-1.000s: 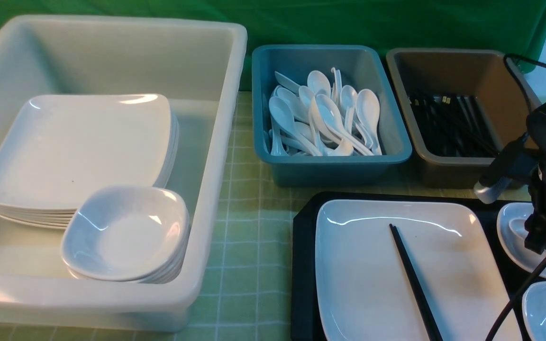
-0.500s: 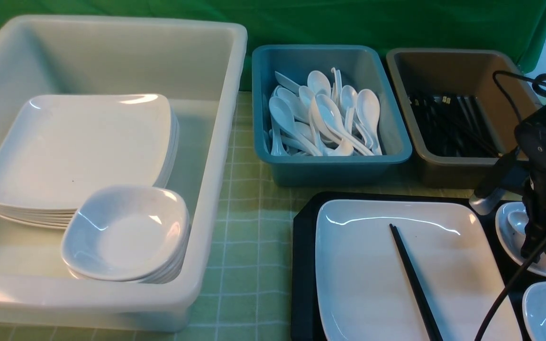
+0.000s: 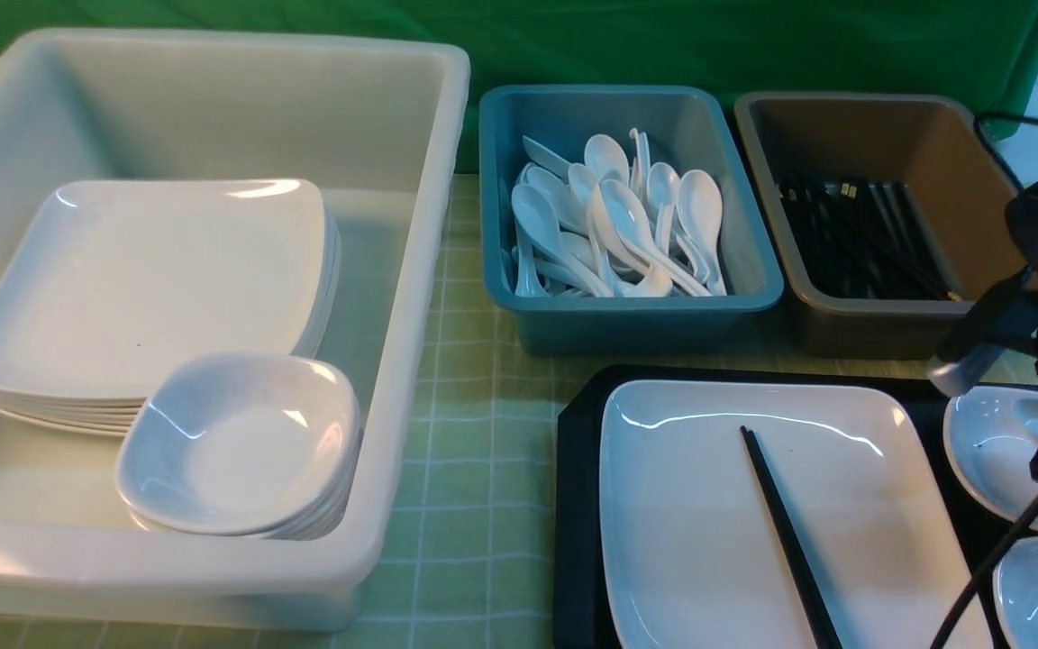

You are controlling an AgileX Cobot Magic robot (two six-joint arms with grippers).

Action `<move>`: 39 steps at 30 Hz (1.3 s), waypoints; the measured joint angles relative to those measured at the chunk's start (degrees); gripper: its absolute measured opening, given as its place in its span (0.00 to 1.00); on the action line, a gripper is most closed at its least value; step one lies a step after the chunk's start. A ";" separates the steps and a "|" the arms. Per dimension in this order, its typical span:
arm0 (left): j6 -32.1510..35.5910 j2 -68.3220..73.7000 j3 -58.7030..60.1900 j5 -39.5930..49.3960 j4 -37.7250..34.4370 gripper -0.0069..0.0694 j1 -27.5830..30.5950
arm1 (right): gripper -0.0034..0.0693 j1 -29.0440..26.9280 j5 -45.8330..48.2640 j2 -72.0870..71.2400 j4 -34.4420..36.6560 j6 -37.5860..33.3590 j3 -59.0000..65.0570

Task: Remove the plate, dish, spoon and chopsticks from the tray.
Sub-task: Use the right arm to grab a soup spoon from the plate, then use the right arm to put the soup spoon into the small storage box in the middle

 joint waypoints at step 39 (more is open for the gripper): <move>0.00 0.00 0.00 0.00 0.00 0.09 0.00 | 0.69 18.50 -42.34 8.83 36.56 8.31 -29.34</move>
